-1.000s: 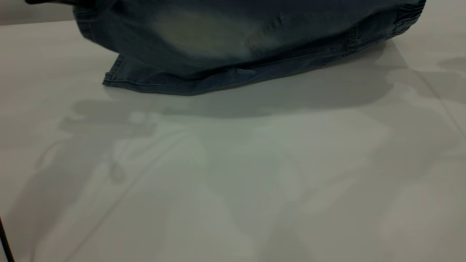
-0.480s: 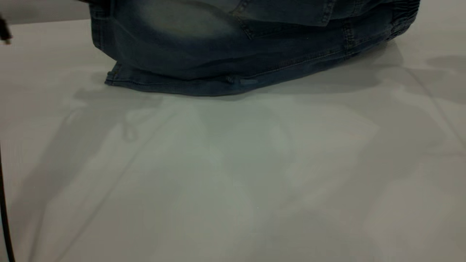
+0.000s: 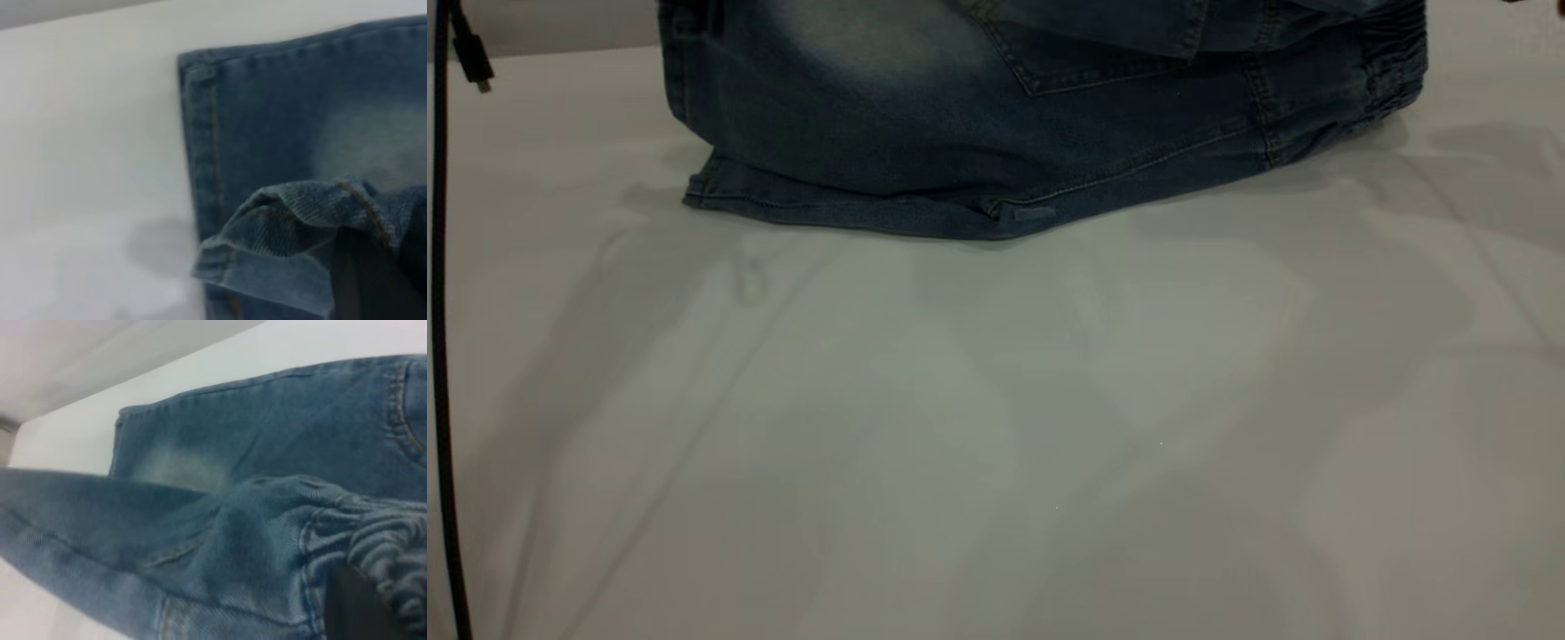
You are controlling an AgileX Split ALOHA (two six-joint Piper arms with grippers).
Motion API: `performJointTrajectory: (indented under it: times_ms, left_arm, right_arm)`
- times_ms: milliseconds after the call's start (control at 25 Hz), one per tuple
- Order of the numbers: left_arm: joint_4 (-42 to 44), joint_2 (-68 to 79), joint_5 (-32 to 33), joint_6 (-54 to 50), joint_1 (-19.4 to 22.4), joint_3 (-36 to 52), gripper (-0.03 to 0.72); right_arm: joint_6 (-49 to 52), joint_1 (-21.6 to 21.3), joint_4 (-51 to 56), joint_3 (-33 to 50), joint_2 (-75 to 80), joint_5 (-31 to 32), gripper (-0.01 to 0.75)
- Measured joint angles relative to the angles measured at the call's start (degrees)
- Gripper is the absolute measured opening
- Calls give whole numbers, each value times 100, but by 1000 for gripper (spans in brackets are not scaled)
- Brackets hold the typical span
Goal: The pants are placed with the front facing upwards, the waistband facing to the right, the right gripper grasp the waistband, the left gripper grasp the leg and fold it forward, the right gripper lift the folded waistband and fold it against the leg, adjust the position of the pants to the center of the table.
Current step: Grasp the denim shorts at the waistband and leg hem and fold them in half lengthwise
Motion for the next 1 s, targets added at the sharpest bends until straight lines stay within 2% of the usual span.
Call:
performJointTrajectory:
  times_ms: [200,400,720,880,1000]
  left_arm:
    - [0,179,20,0,261,-93,40]
    - [0,395,29,52,253,-310,40]
    - [-18,773,315,114,241,-732,40]
    - [-18,802,327,121,241,-782,40]
    - [-13,802,335,142,241,-816,40]
  right_arm:
    - [31,90,0,-249,357,-6,32]
    - [31,103,146,-334,550,-48,35]
    - [48,103,154,-345,578,-523,53]
    - [62,103,148,-345,582,-711,111]
    - [62,103,192,-345,582,-749,211]
